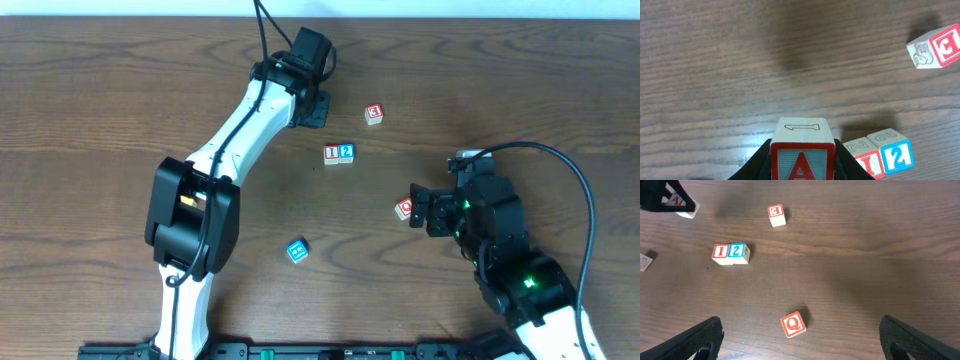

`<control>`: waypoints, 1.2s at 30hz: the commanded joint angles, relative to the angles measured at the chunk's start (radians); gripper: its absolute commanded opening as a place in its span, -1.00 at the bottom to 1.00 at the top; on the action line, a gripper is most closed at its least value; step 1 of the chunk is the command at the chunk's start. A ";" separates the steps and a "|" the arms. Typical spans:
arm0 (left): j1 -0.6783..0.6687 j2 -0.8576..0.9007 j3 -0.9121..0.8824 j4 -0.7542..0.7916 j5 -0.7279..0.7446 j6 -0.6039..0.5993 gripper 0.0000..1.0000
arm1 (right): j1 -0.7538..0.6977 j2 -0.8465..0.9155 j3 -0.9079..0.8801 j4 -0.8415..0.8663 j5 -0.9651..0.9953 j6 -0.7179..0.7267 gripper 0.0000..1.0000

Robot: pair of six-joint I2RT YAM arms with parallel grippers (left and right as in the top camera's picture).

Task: Spell out Ai2
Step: 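Carry the 'A' block right toward the left side of the 'I' block, then lower the 'A' block left of the 'I' block and open the left gripper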

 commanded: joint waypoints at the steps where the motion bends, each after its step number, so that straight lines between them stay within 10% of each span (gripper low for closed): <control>1: 0.001 -0.019 -0.010 -0.012 -0.016 -0.040 -0.88 | -0.007 -0.002 -0.005 -0.002 0.000 0.013 0.99; 36: -0.067 -0.019 -0.201 0.099 -0.051 -0.317 -0.88 | -0.007 -0.002 -0.005 -0.002 0.000 0.013 0.98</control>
